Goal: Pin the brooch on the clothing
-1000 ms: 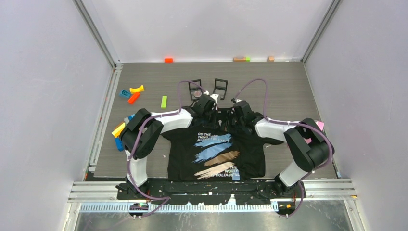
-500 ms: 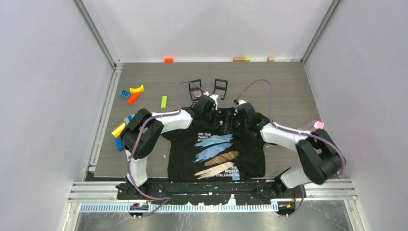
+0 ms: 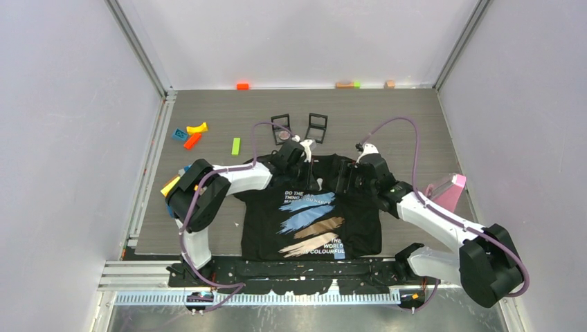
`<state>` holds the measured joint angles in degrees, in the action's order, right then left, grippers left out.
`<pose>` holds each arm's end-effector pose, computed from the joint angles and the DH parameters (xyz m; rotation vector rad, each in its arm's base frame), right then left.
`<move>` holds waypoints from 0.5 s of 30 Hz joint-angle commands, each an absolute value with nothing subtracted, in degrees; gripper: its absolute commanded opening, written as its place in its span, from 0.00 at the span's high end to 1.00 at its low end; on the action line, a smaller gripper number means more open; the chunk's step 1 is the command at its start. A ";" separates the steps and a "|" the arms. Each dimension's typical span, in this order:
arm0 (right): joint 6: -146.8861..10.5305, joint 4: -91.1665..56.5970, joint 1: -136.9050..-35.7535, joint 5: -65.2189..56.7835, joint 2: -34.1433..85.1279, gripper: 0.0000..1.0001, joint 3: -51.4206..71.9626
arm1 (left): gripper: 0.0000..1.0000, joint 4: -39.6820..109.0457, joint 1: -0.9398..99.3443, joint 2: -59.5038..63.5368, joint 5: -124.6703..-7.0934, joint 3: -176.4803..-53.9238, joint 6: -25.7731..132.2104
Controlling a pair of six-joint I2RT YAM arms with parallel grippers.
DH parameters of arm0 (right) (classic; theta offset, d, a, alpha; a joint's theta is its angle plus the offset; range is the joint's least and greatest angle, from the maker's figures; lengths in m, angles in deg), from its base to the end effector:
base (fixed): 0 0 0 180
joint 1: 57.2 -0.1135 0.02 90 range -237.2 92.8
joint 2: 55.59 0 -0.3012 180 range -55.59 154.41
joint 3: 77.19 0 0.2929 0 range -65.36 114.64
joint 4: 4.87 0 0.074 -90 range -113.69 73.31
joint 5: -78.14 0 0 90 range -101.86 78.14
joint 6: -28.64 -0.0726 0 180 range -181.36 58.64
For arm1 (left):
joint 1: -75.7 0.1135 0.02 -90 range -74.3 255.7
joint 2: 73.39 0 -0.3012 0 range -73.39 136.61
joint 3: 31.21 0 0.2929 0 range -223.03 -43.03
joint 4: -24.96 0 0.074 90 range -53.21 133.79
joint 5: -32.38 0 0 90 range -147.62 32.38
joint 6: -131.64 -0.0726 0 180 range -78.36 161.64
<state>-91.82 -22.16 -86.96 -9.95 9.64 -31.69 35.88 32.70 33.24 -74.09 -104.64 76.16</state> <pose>0.2475 0.1443 0.1999 -0.0050 2.2870 0.6047 0.3183 -0.3249 0.1417 0.3407 2.5048 -0.9533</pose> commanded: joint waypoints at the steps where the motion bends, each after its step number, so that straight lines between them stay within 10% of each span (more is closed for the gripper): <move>1: -91.81 -20.11 -86.61 -11.59 8.29 0.30 -33.51 | 1.00 30.07 33.20 29.24 -77.91 -103.80 76.73; 15: -92.01 -12.65 -86.93 -9.83 9.97 0.32 -35.08 | 1.00 38.67 33.87 25.57 -69.76 -104.12 75.93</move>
<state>-91.95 -19.52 -86.70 -9.36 9.64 -35.36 34.68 33.51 28.80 -74.85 -103.59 76.99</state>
